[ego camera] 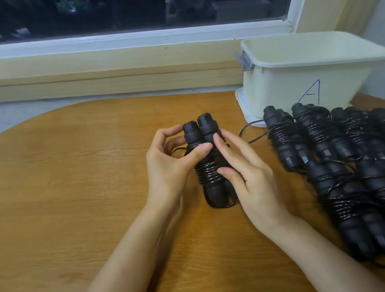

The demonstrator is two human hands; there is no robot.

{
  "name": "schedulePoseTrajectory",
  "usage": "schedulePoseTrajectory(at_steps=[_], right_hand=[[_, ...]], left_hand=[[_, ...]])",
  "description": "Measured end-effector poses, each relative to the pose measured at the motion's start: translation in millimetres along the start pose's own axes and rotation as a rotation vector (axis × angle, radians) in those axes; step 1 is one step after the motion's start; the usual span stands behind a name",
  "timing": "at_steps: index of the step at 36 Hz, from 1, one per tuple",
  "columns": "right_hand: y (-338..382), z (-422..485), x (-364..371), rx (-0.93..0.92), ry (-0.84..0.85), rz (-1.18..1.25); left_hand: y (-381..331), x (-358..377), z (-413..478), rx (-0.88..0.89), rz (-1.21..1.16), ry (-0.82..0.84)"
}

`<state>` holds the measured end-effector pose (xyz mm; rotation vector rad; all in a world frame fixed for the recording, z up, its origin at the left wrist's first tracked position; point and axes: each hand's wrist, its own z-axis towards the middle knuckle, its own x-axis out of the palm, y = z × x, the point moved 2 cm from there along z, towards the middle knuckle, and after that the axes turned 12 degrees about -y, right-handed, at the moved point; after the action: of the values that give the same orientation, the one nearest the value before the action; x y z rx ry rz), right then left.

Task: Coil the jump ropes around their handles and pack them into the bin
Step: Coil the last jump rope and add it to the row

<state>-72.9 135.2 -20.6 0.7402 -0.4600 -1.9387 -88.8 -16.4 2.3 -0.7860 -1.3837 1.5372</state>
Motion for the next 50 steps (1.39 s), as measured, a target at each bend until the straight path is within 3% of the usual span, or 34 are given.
schedulePoseTrajectory(at_steps=[5, 12, 14, 17, 23, 36, 46, 50], right_hand=[[-2, -1, 3, -0.025, 0.017, -0.011], [-10, 1, -3, 0.12, 0.065, -0.028], [-7, 0, -4, 0.149, 0.129, -0.121], [-3, -3, -2, 0.155, 0.233, -0.448], [-1, -2, 2, 0.027, 0.105, -0.625], [-7, 0, -9, 0.07, -0.099, -0.235], [2, 1, -8, 0.302, 0.006, 0.266], [4, 0, -8, 0.353, 0.052, 0.358]], left_hand=[[2, -2, 1, 0.012, 0.019, 0.025], [3, -2, 4, -0.02, 0.031, 0.135], [4, 0, 3, -0.029, 0.039, 0.143], [6, 4, 0, -0.019, 0.071, 0.126], [5, 6, -3, 0.015, 0.076, 0.129], [3, 5, 0, 0.005, 0.004, 0.187], [3, 3, 4, -0.088, -0.033, 0.31], [3, 3, 4, -0.118, -0.024, 0.36]])
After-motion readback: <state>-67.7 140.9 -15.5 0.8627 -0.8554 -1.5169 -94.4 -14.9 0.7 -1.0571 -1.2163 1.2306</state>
